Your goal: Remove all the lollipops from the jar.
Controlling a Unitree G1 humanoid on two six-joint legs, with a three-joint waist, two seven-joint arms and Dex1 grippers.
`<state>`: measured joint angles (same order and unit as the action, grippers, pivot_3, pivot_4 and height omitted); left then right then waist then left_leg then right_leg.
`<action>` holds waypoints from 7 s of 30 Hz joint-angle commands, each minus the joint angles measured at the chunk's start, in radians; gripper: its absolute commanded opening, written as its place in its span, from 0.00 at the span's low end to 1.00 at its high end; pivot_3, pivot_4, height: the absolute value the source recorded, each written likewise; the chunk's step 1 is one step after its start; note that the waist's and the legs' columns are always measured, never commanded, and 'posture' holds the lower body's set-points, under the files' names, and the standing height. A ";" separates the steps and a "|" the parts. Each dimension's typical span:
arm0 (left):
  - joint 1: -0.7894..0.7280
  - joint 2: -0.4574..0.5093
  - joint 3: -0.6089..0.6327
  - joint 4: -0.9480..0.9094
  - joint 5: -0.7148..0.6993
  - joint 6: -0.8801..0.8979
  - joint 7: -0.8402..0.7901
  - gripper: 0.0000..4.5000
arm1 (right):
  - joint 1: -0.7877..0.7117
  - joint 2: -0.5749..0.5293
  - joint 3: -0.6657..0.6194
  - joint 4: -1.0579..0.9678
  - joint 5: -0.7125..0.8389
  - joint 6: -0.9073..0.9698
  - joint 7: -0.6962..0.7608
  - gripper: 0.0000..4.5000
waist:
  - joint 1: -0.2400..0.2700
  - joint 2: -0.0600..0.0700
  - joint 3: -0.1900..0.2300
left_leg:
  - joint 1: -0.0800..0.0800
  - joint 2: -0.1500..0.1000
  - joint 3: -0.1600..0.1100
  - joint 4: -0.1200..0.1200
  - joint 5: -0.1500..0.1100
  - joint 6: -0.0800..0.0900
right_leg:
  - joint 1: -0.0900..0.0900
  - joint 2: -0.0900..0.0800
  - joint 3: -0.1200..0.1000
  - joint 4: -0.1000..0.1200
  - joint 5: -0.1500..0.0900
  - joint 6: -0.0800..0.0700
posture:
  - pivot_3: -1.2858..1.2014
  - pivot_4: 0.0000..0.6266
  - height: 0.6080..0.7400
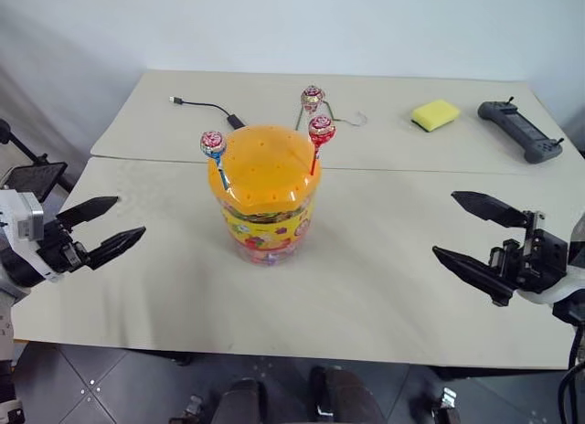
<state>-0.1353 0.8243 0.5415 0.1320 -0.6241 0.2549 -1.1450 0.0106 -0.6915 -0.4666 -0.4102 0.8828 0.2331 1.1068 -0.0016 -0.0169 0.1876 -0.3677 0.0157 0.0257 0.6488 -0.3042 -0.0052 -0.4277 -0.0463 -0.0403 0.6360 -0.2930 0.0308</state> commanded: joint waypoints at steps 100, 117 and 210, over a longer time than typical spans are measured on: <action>-0.015 -0.082 0.103 -0.399 -0.489 0.391 0.136 0.92 | -0.753 0.229 0.505 0.127 -0.085 0.388 -0.268 0.87 | -0.027 -0.009 0.003 | 0.007 0.000 0.012 0.000 -0.003 0.000 | -0.004 0.002 0.016 0.008 -0.002 0.001 | 0.52 0.24 1.00; -0.031 -0.038 0.043 -0.483 -0.511 0.399 0.047 0.92 | -0.827 0.212 0.191 0.275 0.121 0.420 -0.265 0.00 | -0.024 -0.009 0.003 | 0.003 0.000 0.011 0.000 -0.004 0.001 | -0.006 0.002 0.015 0.006 -0.002 0.002 | 0.52 0.24 1.00; -0.049 0.039 -0.156 -0.407 -0.272 0.199 -0.162 0.92 | -0.374 -0.405 0.413 0.655 -0.629 0.277 -0.073 0.06 | -0.029 -0.007 0.004 | 0.000 -0.001 0.029 0.004 -0.003 0.006 | -0.016 0.006 0.031 0.010 0.001 0.007 | 0.52 0.24 1.00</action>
<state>-0.1739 0.8496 0.3760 -0.2829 -0.9078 0.4723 -1.2963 -0.3684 -1.0994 -0.0089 0.2456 0.2537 0.5244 1.0521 -0.0301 -0.0238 0.1915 -0.3679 0.0150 0.0549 0.6526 -0.3068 0.0006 -0.4433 -0.0406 -0.0098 0.6459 -0.2917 0.0381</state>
